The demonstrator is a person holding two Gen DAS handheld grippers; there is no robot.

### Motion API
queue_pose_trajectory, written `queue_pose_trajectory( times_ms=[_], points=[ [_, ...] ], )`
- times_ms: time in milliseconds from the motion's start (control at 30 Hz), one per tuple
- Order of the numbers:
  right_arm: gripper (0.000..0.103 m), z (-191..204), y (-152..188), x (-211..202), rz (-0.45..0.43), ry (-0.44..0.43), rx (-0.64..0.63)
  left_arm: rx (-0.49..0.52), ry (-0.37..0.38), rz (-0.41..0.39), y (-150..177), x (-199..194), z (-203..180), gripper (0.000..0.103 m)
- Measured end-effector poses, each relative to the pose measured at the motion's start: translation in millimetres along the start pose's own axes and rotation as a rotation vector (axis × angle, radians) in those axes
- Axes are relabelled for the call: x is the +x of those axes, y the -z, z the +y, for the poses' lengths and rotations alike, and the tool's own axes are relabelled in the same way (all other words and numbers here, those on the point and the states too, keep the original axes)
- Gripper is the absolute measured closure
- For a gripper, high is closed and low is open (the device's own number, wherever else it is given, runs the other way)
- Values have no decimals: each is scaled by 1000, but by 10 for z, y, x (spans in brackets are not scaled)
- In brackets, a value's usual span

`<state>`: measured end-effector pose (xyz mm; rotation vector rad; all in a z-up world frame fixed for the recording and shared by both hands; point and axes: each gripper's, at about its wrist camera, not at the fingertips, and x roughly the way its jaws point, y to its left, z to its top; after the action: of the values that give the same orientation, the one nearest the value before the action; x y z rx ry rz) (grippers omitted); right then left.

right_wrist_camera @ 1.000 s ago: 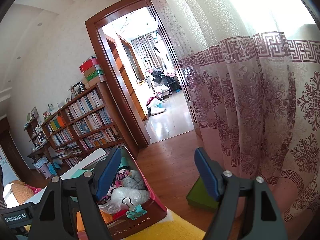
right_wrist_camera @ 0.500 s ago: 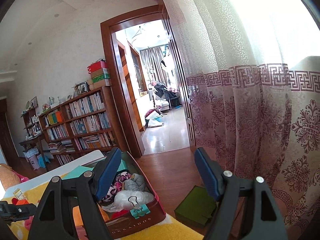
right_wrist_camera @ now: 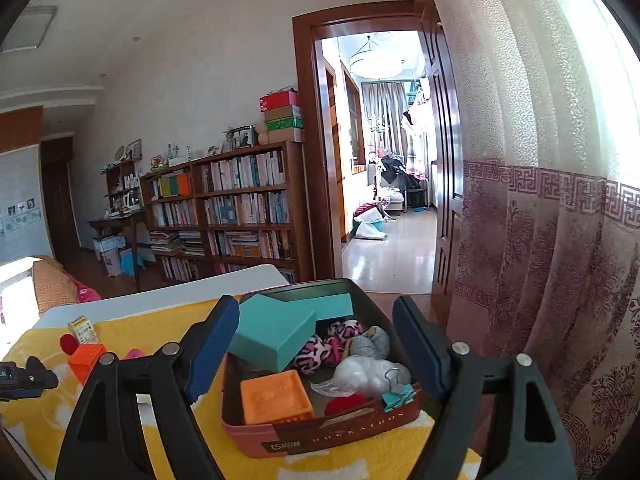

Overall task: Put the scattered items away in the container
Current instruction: 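Withdraw both open tools from the tin back over the toys, then grasp the black fuzzy plush with the left tool while the right grasps the cream knit hat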

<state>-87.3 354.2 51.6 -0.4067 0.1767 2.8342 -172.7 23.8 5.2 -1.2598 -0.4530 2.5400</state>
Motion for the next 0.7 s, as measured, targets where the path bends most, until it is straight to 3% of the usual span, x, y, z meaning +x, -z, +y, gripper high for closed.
queue_pose_trajectory(
  times_ms=[200, 300, 500, 700],
  points=[
    [20, 654, 107, 137, 149, -256, -74, -40, -50, -27, -3, -96, 364, 20],
    [20, 917, 233, 305, 247, -338, -77, -65, -62, -27, -10, -126, 538, 20],
    [20, 1193, 472, 665, 387, -356, -44, -97, -115, -41, -97, -194, 852, 20],
    [20, 1237, 569, 777, 416, -309, -7, -114, -181, -55, -294, -111, 1111, 20]
  ],
)
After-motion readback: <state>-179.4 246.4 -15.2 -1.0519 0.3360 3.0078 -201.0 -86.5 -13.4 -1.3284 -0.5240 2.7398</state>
